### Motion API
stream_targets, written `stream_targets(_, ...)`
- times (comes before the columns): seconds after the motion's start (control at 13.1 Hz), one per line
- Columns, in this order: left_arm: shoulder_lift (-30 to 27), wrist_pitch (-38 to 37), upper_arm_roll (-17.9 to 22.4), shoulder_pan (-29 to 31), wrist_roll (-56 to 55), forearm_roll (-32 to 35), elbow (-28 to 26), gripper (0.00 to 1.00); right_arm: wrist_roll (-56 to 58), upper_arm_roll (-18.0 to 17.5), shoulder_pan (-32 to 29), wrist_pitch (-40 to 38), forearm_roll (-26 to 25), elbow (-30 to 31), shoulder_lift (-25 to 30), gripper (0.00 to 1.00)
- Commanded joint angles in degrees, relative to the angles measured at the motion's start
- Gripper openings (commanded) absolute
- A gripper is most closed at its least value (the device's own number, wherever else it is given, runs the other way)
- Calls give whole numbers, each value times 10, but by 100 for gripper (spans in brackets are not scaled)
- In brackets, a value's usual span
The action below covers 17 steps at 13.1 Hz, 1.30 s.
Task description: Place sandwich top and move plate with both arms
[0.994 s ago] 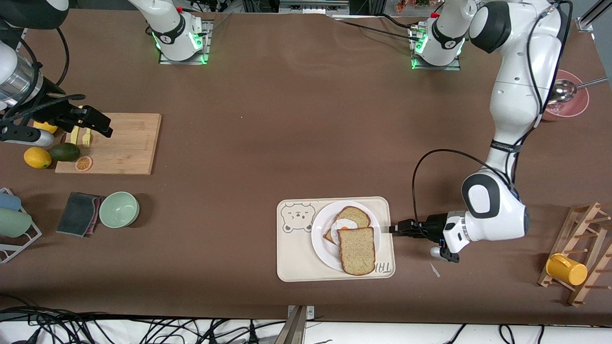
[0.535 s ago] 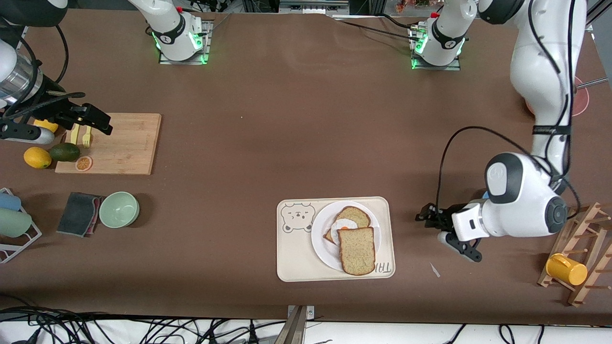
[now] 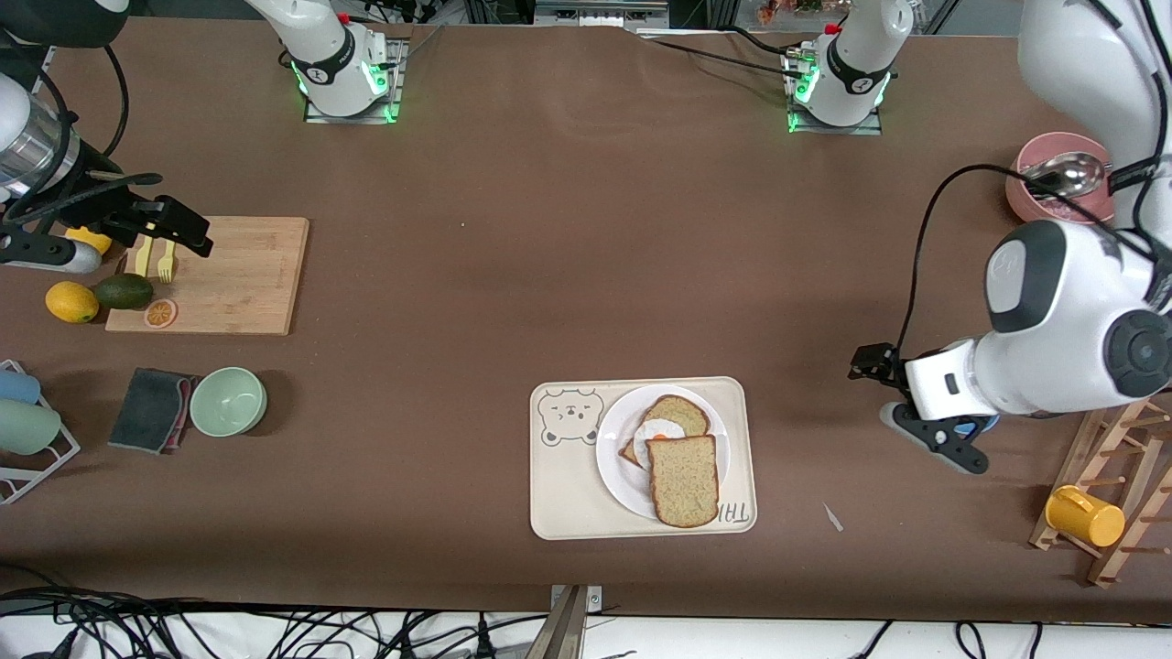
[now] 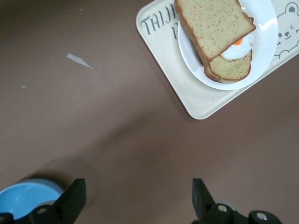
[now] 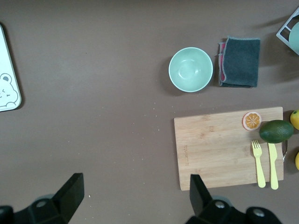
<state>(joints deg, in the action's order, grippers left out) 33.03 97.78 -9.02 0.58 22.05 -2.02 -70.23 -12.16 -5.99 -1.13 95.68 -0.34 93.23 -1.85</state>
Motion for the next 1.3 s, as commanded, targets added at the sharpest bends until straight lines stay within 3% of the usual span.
stream_targets(0.0, -71, -56, -9, -10, -79, 52, -15, 100, 0, -3, -2, -6, -5, 6, 13, 100)
stream_targets(0.15, -119, -61, 6, -42, -125, 55, -30, 100, 0, -3, -2, -11, -5, 6, 13, 100)
stream_targets(0.31, -188, -61, 50, -57, -121, 53, -101, 100, 0, -3, -2, -11, -6, 6, 13, 100)
stream_targets(0.69, -294, -58, 59, -21, -130, 55, -216, 100, 2, -3, -2, -14, -6, 6, 13, 100)
stream_targets(0.92, -363, -28, 58, -5, -244, 15, -293, 100, 6, -3, -2, -15, -6, 5, 13, 100)
stream_targets(1.22, -397, -31, 58, -5, -242, 10, -317, 100, 5, -3, -2, -19, -6, 3, 13, 100)
